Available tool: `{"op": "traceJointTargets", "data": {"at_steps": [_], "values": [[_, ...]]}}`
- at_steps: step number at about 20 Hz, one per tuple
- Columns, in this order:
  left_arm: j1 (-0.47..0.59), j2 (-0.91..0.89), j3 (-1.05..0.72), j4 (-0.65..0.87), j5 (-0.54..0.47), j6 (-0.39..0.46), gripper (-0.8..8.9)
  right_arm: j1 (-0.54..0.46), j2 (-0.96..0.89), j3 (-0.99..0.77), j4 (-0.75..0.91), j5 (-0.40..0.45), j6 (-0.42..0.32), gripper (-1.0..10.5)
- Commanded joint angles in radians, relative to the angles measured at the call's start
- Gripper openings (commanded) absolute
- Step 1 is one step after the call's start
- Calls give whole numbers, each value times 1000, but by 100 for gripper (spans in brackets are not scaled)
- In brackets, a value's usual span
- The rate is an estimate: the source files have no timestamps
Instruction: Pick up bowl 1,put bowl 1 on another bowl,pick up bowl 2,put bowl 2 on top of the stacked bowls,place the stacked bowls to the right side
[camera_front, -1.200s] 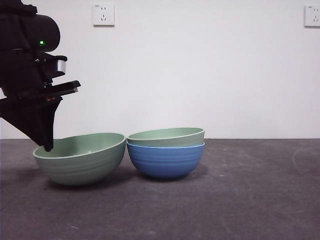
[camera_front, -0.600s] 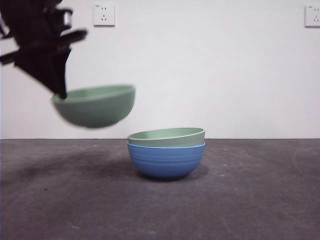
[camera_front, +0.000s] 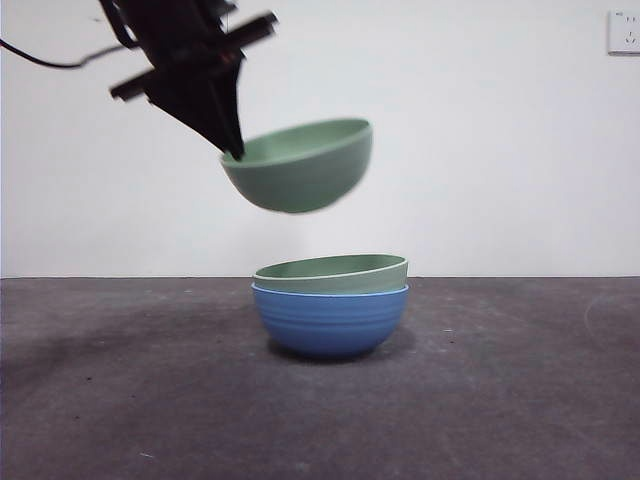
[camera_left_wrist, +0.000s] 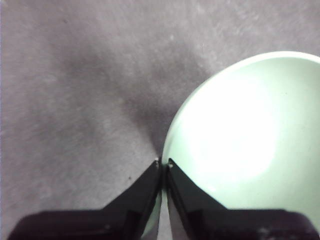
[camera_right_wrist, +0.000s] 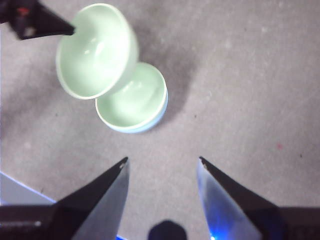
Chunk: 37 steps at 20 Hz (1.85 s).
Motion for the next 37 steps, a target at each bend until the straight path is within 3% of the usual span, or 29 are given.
{"op": "traceJointTargets", "data": {"at_steps": [1,6,12,13,16,20,23,26,31,34,37], "values": [[-25,85,42,-3,0,-11,-6,1,-2,-2,-5,-1,-5,226],[-47,229,90,-48,-13,-11,-6,1,-2,-2,-7,-1,-5,226],[-59,270,90,-61,-6,-11,2,1,-2,-2,-7,-1,-5,226],[-63,270,90,-63,2,-11,28,1,-2,-2,-7,-1,-5,226],[-63,270,96,-87,22,-11,314,1,-1,-2,-7,-1,-5,227],[-63,254,148,-145,18,-6,324,1,-1,-2,-6,-1,-5,230],[-63,211,206,-213,14,14,324,1,14,-2,8,-6,-5,254],[-56,136,265,-303,11,53,324,1,70,-2,48,-8,-3,508],[-56,-62,298,-415,6,98,323,1,251,-2,111,-16,18,509],[-58,-186,298,-455,5,103,323,1,384,-2,171,-85,43,509],[-58,-299,298,-498,5,104,323,1,525,-2,249,-88,77,509]]}}
